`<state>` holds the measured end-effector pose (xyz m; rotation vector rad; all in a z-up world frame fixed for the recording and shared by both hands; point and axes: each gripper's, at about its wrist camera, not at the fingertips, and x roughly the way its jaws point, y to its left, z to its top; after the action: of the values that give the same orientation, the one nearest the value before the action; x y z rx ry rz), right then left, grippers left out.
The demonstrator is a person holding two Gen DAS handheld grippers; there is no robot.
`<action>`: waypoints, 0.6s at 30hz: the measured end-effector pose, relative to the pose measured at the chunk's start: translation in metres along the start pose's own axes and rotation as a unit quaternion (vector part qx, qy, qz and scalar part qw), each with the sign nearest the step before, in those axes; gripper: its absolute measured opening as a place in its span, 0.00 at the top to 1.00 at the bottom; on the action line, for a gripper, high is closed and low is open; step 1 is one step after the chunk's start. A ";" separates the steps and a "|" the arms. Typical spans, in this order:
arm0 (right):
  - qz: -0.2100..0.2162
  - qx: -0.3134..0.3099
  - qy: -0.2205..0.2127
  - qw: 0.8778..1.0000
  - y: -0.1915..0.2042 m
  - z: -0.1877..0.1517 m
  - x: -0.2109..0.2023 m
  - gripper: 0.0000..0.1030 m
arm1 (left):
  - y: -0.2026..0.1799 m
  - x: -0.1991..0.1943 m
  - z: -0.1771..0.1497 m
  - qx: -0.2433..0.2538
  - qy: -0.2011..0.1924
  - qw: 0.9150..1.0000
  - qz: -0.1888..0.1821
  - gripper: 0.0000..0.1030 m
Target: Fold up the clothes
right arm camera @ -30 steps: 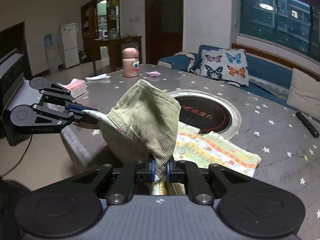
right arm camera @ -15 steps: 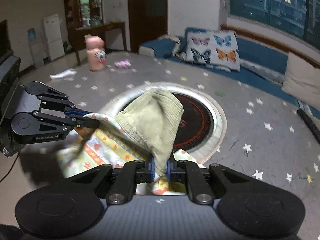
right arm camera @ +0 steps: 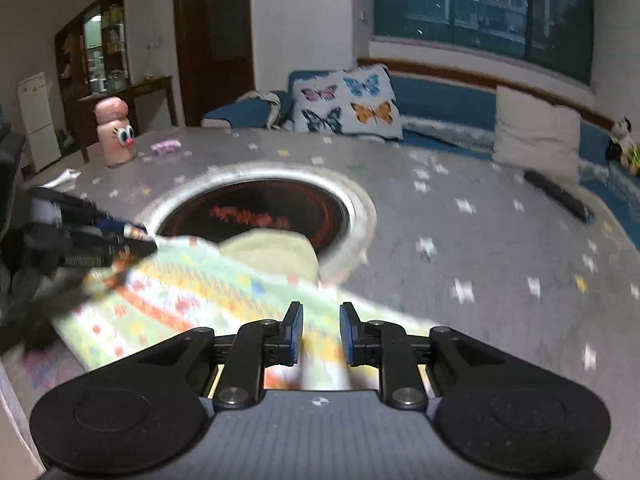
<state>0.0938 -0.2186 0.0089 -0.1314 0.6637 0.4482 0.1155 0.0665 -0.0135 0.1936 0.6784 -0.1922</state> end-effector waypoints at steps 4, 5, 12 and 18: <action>-0.041 0.036 0.003 0.999 -0.018 -0.021 0.000 0.80 | 0.003 -0.004 0.001 -0.010 -0.008 0.999 0.033 0.66; -0.046 0.047 0.004 0.998 -0.023 -0.023 0.000 0.80 | 0.005 -0.007 0.002 -0.017 -0.012 0.999 0.037 0.66; -0.040 0.089 0.009 0.995 -0.039 -0.026 0.007 0.80 | -0.008 -0.035 0.013 -0.037 -0.042 0.998 0.007 0.65; -0.054 0.112 0.008 0.992 -0.039 -0.025 0.011 0.80 | -0.039 -0.043 0.018 -0.028 -0.045 0.997 -0.056 0.65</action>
<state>0.1041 -0.2561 -0.0185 0.0410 0.7151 0.2655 0.0841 0.0298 0.0232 0.0917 0.6049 -0.2879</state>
